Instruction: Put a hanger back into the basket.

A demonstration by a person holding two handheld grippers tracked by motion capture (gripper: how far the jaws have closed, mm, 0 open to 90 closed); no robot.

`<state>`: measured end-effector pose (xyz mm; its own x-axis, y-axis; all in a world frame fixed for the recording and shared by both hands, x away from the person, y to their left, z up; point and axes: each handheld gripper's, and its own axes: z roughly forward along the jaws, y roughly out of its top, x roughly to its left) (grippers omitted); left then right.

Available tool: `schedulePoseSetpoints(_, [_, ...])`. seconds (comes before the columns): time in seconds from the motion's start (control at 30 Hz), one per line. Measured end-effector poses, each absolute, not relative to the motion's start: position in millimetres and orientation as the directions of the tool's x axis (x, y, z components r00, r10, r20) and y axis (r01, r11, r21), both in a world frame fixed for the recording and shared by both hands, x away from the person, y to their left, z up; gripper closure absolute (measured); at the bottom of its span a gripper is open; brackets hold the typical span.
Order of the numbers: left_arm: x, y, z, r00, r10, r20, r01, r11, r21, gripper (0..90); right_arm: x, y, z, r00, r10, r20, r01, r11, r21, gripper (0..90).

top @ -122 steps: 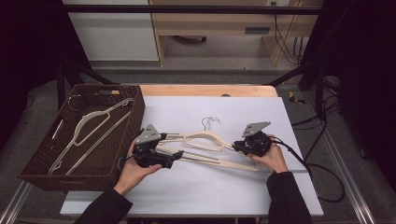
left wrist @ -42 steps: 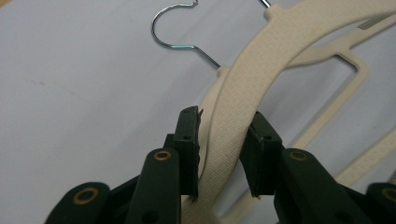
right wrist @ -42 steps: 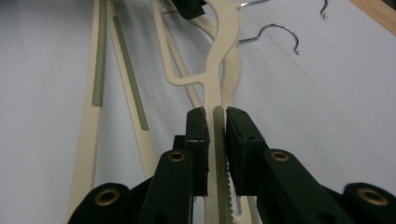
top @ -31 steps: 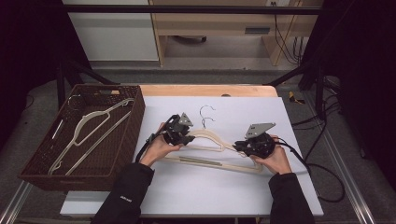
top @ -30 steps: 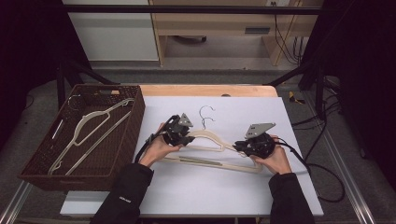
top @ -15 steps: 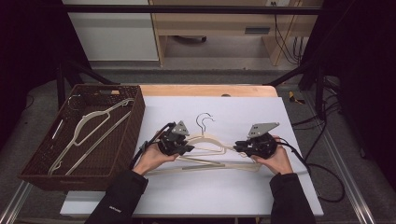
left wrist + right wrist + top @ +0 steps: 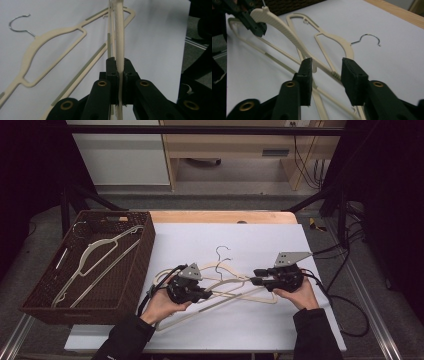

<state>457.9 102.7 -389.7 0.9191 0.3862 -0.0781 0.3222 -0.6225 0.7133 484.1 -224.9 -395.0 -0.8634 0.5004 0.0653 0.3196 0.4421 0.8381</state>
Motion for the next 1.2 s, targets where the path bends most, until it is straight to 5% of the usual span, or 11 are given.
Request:
schedulePoseSetpoints(0.17, [445.0,105.6,-384.9,0.923,0.373,-0.098,0.321,-0.603,0.73,86.4,474.0,-232.4,-388.7,-0.814,0.579,0.055,0.324,0.373,0.869,38.6])
schedulePoseSetpoints(0.47, [433.4,132.3,-360.2,0.888,0.454,-0.072,0.329,-0.519,0.789,86.4,453.9,-251.3,-380.5,-0.721,0.692,0.03,0.314,0.288,0.905,16.4])
schedulePoseSetpoints(1.2, [436.8,205.1,-286.0,0.816,0.577,-0.016,0.307,-0.41,0.859,86.3,437.8,-268.7,-389.3,-0.621,0.781,0.068,0.352,0.201,0.914,6.0])
